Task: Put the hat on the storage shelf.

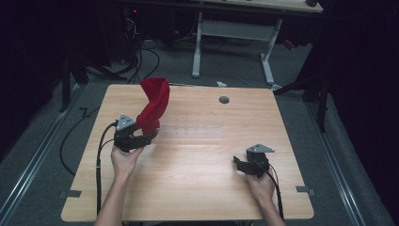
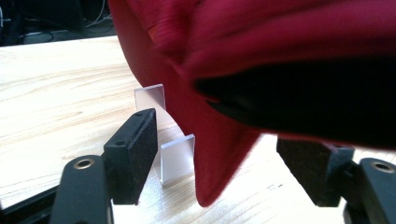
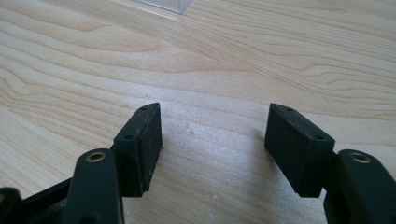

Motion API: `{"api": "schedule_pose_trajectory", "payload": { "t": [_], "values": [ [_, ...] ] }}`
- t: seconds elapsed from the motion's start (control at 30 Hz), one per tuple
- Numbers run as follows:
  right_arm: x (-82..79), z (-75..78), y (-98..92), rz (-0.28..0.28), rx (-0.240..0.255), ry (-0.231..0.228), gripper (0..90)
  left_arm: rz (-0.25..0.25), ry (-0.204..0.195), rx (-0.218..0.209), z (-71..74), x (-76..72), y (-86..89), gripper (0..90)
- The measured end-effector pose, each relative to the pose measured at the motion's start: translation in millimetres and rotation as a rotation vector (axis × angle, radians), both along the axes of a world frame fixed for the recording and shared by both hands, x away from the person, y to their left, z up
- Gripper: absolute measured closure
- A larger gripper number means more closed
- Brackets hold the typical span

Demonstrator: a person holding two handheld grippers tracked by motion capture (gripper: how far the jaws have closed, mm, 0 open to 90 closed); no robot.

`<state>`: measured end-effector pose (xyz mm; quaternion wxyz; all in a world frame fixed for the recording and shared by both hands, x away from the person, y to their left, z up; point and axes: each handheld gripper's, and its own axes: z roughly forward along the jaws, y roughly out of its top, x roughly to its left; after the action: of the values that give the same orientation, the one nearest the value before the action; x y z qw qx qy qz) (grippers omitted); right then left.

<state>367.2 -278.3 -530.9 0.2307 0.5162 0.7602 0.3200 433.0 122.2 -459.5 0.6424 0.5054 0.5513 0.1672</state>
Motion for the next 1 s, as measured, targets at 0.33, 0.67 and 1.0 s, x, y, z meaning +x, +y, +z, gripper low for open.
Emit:
{"api": "schedule_pose_trajectory", "payload": {
  "t": [0.33,0.67,1.0],
  "values": [
    [0.1,-0.1,-0.1,0.001,-0.001,-0.001,36.9,-0.011,-0.002,0.016,5.6,-9.5,-0.7,25.6],
    [0.0,0.0,0.0,0.000,0.000,0.000,36.9,0.006,0.005,0.028,8.1,-20.2,5.4,25.4],
    [0.0,0.0,0.0,0.000,0.000,0.000,36.9,0.019,0.011,0.026,14.1,-36.3,13.0,25.4]
  ]
}}
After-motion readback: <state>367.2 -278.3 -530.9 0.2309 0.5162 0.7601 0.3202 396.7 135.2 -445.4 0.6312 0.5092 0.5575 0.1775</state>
